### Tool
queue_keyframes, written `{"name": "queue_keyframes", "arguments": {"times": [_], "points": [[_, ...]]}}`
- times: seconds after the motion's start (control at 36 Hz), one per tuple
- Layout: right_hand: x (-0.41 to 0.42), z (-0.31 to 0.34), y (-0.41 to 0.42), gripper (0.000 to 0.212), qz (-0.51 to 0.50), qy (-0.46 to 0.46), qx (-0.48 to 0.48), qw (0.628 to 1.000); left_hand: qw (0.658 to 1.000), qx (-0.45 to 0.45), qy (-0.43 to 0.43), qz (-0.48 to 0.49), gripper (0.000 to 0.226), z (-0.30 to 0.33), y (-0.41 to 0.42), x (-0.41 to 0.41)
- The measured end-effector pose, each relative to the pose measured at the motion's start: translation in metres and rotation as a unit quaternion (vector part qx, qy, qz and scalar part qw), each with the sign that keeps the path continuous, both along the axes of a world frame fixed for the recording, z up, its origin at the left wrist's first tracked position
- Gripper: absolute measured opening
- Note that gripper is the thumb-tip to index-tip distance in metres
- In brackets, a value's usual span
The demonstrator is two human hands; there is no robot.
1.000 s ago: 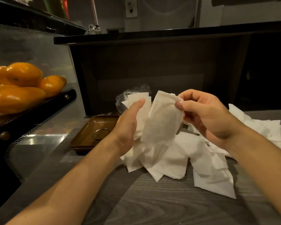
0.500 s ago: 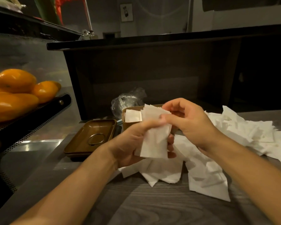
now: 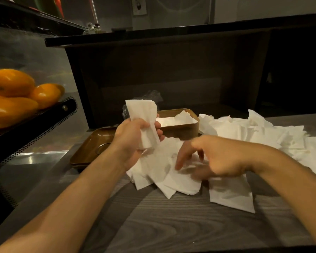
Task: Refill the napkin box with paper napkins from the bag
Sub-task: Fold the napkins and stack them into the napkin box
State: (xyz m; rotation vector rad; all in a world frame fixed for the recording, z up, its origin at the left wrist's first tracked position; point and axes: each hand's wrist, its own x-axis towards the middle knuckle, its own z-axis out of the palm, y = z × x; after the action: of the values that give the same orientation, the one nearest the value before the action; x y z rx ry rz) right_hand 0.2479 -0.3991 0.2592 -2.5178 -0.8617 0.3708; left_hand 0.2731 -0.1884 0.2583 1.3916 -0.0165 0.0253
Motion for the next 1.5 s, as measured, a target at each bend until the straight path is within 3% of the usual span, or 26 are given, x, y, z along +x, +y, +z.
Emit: {"name": "queue_keyframes", "arguments": {"times": [0.14,0.36,0.53,0.86,1.08,1.31,1.5], "points": [[-0.006,-0.001,0.011,0.050,0.025,0.000,0.006,1.000,1.000,0.022,0.001,-0.020,0.027,-0.004,-0.003,0.002],[-0.005,-0.011,0.038,0.053,0.063,-0.072,0.030,0.995,0.999,0.033,0.014,-0.003,0.030,-0.005,-0.008,0.003],[-0.005,-0.007,0.035,0.073,0.071,-0.084,-0.023,0.994,0.999,0.040,0.014,0.018,0.028,-0.007,-0.006,0.005],[-0.004,-0.005,0.035,0.052,0.058,-0.102,-0.019,0.993,0.998,0.061,0.002,0.026,0.015,-0.009,-0.004,0.005],[-0.004,-0.008,0.035,0.020,0.070,-0.131,0.007,0.989,0.998,0.059,-0.001,0.019,0.013,-0.009,-0.006,0.005],[-0.003,-0.007,0.038,0.038,0.035,-0.114,-0.013,0.993,0.997,0.080,-0.014,0.017,0.010,-0.008,-0.007,0.004],[-0.001,-0.010,0.036,0.017,0.040,-0.130,0.015,0.991,0.997,0.074,-0.025,0.010,0.010,-0.008,-0.006,0.000]]}}
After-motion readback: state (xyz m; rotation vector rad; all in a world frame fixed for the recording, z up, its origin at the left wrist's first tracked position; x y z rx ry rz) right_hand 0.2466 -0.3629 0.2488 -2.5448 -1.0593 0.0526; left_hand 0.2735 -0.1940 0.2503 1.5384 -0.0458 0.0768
